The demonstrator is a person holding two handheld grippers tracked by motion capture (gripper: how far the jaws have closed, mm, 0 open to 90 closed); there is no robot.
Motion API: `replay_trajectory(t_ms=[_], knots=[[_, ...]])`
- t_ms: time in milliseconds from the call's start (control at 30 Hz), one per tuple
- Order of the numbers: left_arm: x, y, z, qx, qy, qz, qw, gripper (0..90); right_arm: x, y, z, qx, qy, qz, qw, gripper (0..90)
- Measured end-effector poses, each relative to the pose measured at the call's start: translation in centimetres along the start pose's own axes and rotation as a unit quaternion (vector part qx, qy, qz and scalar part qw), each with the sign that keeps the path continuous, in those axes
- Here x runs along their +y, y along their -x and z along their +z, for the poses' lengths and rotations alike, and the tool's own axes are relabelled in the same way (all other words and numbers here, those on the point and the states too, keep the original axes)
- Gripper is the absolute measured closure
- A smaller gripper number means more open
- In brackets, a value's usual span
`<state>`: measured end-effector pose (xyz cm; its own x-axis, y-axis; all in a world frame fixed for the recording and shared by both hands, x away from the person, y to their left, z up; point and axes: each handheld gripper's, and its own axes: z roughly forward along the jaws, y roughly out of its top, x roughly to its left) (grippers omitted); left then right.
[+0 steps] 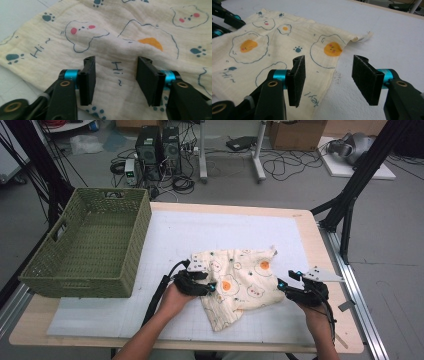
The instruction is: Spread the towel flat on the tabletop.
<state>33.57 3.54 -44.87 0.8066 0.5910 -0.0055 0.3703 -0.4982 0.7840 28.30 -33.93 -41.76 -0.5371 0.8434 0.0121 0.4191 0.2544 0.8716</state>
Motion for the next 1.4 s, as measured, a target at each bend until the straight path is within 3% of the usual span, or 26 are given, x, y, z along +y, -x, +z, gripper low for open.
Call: replay_trajectory(t_ms=[67, 133, 267, 367, 467, 767, 867, 1033, 1100, 1133, 1200, 1233, 1333, 1400], knots=[[0.1, 0.0, -0.1, 0.004, -0.001, 0.012, 0.9999, 81.3, 0.0, 0.1, 0.0, 0.001, 0.002, -0.002, 1.0, 44.1], [0.1, -0.3, -0.1, 0.016, -0.003, 0.011, 0.9998, 87.7, -0.1, 0.0, 0.1, 0.002, -0.001, -0.005, 1.0, 44.2], [-0.2, -1.5, -0.5, 0.038, 0.002, -0.013, 0.9992, 88.1, -0.4, -0.1, 0.4, -0.001, -0.011, -0.011, 0.9999, 43.8], [-0.4, -2.9, -1.2, 0.048, 0.023, -0.051, 0.9973, 88.1, -0.6, -0.1, 0.6, 0.002, -0.015, -0.008, 0.9999, 43.8], [-0.8, -4.2, -1.8, 0.062, 0.037, -0.084, 0.9938, 88.1, -0.7, -0.4, 0.8, 0.007, -0.015, -0.009, 0.9998, 43.7], [-1.7, -6.8, -2.9, 0.11, 0.055, -0.119, 0.9852, 88.1, -0.3, -2.0, 2.5, 0.042, -0.023, -0.025, 0.9985, 44.0], [-2.0, -7.5, -3.2, 0.122, 0.07, -0.142, 0.9798, 88.2, 0.0, -2.9, 3.7, 0.053, -0.033, -0.031, 0.9976, 44.0], [-2.0, -7.3, -2.8, 0.114, 0.057, -0.131, 0.9832, 87.9, 0.6, -4.0, 5.8, 0.068, -0.05, -0.048, 0.9952, 44.7], [-2.0, -7.2, -2.8, 0.116, 0.06, -0.129, 0.983, 85.8, 0.8, -4.4, 6.7, 0.069, -0.061, -0.056, 0.9942, 46.2], [-2.0, -7.2, -2.8, 0.12, 0.062, -0.132, 0.982, 80.4, 0.8, -4.6, 7.2, 0.067, -0.068, -0.065, 0.9933, 47.8], [-2.0, -7.3, -3.0, 0.13, 0.066, -0.145, 0.9786, 60.4, 0.6, -4.8, 8.1, 0.062, -0.091, -0.076, 0.991, 51.8], [-2.0, -7.3, -3.1, 0.128, 0.069, -0.148, 0.9782, 56.0, 0.7, -4.7, 8.2, 0.067, -0.091, -0.071, 0.9911, 58.2], [-2.1, -7.2, -3.6, 0.124, 0.07, -0.144, 0.9794, 49.7, 1.0, -4.6, 8.5, 0.065, -0.094, -0.073, 0.9908, 85.3], [-2.1, -7.0, -3.9, 0.114, 0.074, -0.141, 0.9806, 48.2, 1.2, -4.7, 8.9, 0.046, -0.093, -0.083, 0.9911, 88.4]])
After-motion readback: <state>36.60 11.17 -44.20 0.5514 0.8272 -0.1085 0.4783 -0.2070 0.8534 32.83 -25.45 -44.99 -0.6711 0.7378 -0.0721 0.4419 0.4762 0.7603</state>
